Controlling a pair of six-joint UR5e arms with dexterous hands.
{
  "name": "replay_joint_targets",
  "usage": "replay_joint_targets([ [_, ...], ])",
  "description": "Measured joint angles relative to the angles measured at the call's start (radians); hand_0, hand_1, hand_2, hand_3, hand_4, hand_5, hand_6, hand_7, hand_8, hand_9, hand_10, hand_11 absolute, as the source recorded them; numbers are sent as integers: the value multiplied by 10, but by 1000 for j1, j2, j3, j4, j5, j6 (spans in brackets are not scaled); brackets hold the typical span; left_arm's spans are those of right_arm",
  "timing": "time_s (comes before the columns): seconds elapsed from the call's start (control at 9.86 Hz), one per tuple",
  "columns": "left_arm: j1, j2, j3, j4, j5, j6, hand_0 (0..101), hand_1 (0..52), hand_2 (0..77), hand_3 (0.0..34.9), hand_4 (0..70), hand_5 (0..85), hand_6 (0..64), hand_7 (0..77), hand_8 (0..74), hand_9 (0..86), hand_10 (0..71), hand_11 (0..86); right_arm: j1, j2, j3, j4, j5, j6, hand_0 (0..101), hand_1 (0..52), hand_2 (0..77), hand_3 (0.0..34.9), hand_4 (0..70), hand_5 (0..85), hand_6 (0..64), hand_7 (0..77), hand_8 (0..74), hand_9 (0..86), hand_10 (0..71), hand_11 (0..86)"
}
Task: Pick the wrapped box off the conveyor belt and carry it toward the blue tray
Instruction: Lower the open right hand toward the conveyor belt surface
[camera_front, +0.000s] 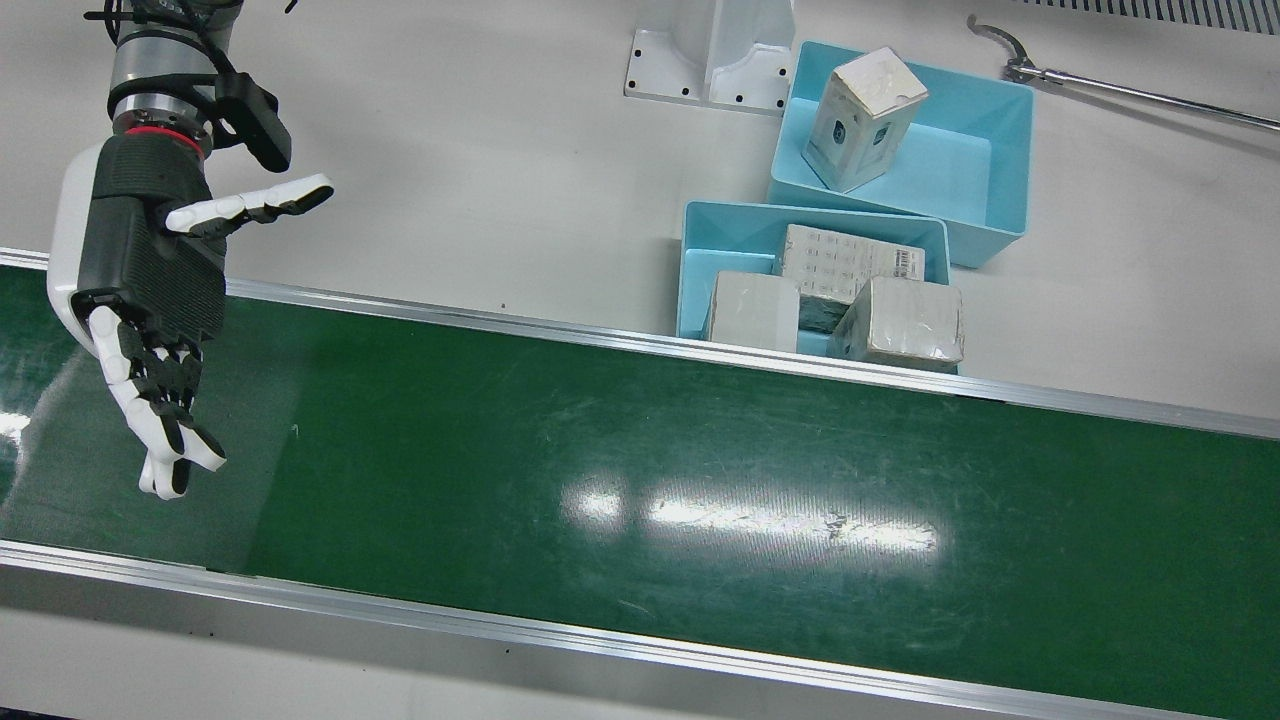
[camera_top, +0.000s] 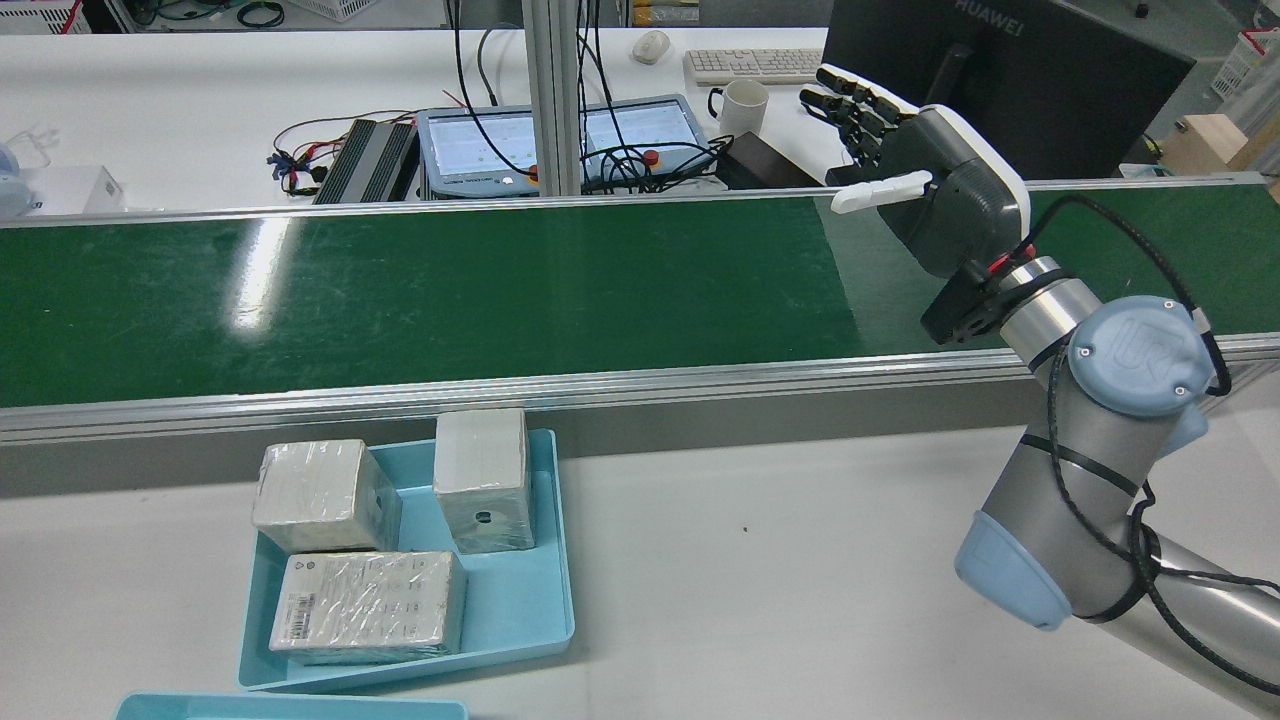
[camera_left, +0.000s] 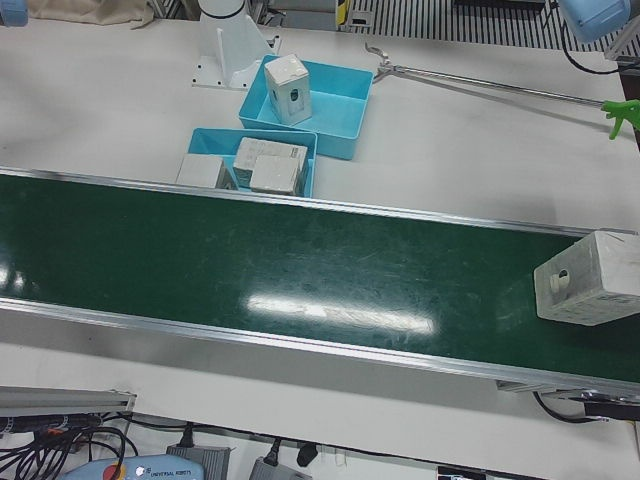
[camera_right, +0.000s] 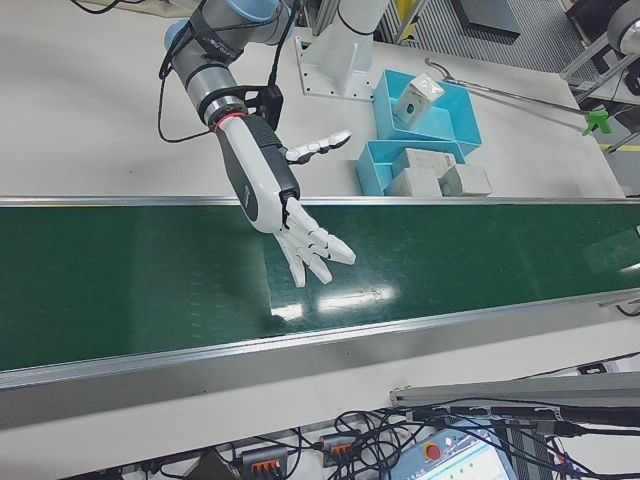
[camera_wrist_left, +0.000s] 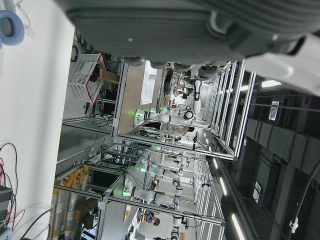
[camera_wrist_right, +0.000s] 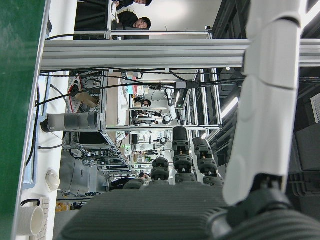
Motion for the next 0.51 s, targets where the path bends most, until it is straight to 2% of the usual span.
replay_joint_targets([
  [0.51,0,0,0,0,0,0,0,0,5,0,0,11,5,5,5,0,5,5,-23,36,10,-3,2,26,473,104,44,1,142,125,76,207,71,82,0,11],
])
